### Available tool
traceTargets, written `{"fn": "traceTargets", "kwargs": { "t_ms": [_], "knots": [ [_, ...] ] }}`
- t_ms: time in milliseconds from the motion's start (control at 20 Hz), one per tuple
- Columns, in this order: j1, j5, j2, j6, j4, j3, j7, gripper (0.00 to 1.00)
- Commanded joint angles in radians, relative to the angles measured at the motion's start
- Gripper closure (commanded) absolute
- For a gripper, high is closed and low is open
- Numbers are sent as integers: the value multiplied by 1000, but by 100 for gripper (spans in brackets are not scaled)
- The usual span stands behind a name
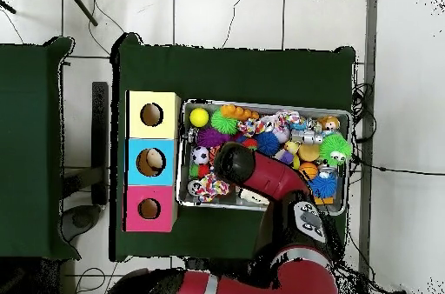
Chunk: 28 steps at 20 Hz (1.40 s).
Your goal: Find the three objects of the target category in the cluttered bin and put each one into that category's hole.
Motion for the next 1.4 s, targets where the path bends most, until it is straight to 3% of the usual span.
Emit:
{"fn": "traceTargets", "kwargs": {
  "t_ms": [50, 800, 850, 1400],
  "knots": [
    [-37, -78, 158, 23, -48, 13, 72, 0],
    [-19, -148, 146, 21, -52, -22, 43, 0],
    [-20, -157, 144, 17, -52, -20, 39, 100],
    [-23, -199, 138, 31, -66, -12, 60, 100]
  ]
}}
